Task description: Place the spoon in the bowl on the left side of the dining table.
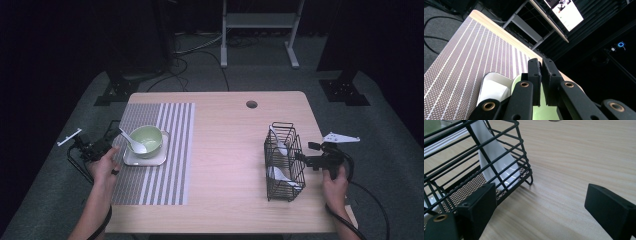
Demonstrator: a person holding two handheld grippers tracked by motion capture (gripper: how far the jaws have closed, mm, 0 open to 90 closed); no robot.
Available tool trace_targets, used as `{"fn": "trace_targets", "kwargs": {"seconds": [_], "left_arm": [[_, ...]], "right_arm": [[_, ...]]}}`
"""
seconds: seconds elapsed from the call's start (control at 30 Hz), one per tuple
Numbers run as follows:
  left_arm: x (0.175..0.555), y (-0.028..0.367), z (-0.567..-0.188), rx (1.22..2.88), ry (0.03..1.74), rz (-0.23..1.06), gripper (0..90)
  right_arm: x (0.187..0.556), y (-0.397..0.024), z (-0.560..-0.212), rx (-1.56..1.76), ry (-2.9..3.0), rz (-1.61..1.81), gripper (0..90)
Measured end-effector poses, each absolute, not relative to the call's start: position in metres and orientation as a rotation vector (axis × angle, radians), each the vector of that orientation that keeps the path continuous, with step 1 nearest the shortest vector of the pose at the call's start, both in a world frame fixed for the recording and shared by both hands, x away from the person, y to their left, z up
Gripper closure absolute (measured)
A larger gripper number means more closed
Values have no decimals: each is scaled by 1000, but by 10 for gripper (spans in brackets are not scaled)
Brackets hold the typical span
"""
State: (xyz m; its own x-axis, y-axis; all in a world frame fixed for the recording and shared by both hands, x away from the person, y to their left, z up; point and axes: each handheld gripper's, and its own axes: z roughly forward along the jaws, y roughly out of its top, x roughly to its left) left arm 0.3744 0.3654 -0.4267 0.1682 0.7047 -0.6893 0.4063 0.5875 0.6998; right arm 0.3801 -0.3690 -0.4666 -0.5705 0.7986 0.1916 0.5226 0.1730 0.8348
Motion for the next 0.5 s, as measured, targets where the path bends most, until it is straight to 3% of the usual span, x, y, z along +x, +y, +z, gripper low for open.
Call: {"fn": "trace_targets", "kwargs": {"seconds": [0.5], "left_arm": [[373,369,-434,1007,1479,279,836]], "right_arm": [[380,-370,-467,1268,2161,1361,94]]}}
